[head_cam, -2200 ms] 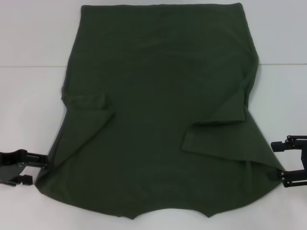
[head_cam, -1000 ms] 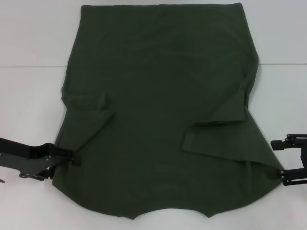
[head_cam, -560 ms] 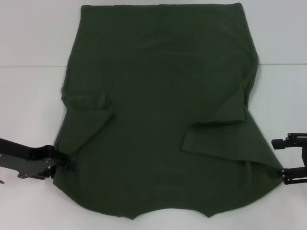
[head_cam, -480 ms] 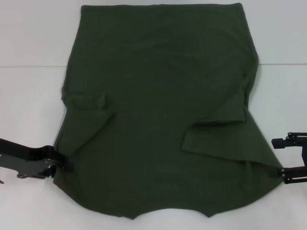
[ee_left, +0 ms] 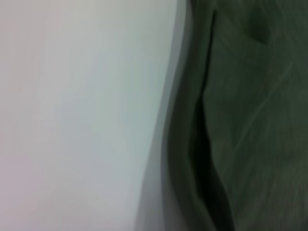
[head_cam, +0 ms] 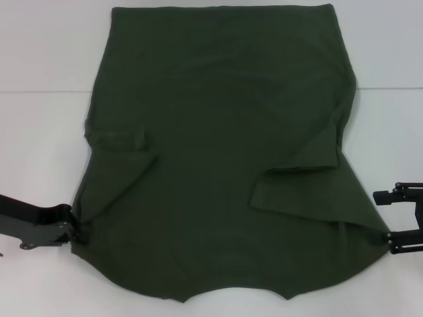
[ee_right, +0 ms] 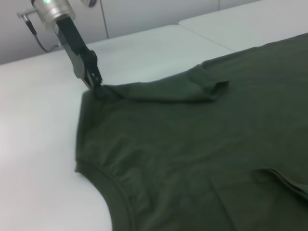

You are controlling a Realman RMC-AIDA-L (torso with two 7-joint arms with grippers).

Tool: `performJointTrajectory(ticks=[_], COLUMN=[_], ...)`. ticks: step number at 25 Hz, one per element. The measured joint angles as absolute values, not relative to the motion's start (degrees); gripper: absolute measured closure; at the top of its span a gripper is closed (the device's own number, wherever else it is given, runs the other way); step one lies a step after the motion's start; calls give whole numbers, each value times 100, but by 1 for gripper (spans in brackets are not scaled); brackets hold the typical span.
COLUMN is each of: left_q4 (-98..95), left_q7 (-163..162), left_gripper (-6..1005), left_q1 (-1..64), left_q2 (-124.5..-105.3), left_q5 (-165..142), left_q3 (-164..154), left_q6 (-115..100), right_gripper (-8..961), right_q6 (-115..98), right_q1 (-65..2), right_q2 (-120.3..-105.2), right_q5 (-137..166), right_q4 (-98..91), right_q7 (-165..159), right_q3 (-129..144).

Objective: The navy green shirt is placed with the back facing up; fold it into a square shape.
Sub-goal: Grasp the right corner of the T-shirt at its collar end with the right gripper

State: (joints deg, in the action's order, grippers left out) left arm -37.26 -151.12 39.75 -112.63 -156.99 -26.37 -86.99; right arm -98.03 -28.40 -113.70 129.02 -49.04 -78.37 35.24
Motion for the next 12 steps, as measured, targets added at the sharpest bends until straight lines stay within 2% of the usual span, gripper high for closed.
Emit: performJointTrajectory(ticks=[3, 6, 12], left_q4=[-3711, -3682, -3703], left_q7=[-15076, -14989, -14546], left_gripper=[863, 967, 968], left_q1=[3938, 3888, 3824], left_q2=[-11268, -11290, -11314], left_q5=[-15667, -15558, -15416], left_q3=[-2635, -2596, -2590], left_q6=[-8698, -8686, -8815], right_gripper=[126, 127, 127], right_q6=[-9972, -10157, -10428], right_q1=[-2889, -2973, -3166], right_q2=[-11325, -11214, -11040], right_q5=[12900, 12895, 13094], right_q4=[-4908, -5011, -6150], right_q7=[-8203, -9103, -12365], right_q3=[3516, 3438, 3449])
